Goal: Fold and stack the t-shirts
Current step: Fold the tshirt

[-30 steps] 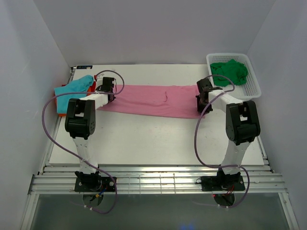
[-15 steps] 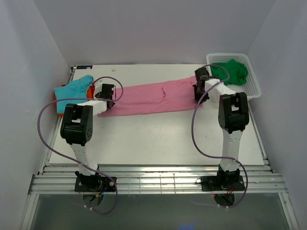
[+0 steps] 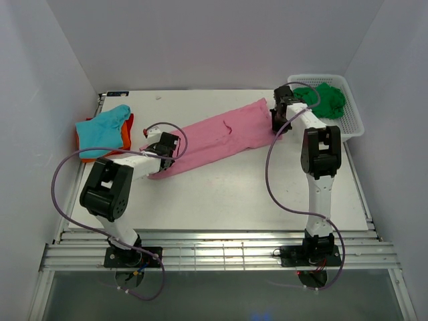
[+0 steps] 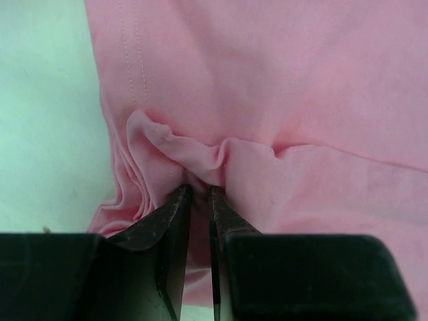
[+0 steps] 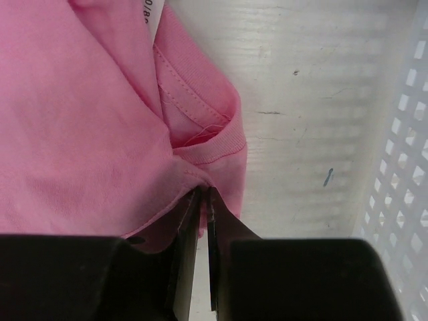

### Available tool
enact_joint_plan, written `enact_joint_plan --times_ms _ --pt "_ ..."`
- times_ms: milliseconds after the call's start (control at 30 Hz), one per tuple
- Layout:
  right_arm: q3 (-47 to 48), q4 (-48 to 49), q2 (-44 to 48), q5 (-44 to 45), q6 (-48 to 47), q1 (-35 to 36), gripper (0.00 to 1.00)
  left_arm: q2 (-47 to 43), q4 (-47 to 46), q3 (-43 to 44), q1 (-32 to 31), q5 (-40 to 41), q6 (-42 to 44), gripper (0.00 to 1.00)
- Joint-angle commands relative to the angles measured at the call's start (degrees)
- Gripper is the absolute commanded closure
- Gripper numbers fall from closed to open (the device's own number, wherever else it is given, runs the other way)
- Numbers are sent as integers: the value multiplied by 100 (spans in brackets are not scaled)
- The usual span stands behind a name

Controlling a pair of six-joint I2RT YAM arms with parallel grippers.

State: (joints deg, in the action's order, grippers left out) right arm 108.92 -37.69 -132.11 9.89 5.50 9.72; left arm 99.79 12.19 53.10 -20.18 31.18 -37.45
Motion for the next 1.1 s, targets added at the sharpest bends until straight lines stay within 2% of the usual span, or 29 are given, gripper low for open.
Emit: enact_joint_plan --times_ms 0,267,533,733,900,1067 --pt "269 -133 -244 -101 -66 -101 86 -134 1083 -388 -380 -332 -577 73" --pt "709 -133 -438 57 -172 -198 85 -899 1523 -1117 -1276 -525 -1457 77" --pt "893 -63 -499 136 -277 -242 85 -1391 2270 -1390 -2120 -139 -2389 77" --pt "1131 -54 -614 110 -391 -268 85 -1874 2990 -1539 -2919 -16 -3443 77" --pt "1184 25 -675 22 -409 -277 85 -2174 3483 -1654 -3404 -164 -4321 77" --pt "1210 157 -693 -180 -409 -277 84 -2157 3756 -1610 -3957 -226 -4850 77"
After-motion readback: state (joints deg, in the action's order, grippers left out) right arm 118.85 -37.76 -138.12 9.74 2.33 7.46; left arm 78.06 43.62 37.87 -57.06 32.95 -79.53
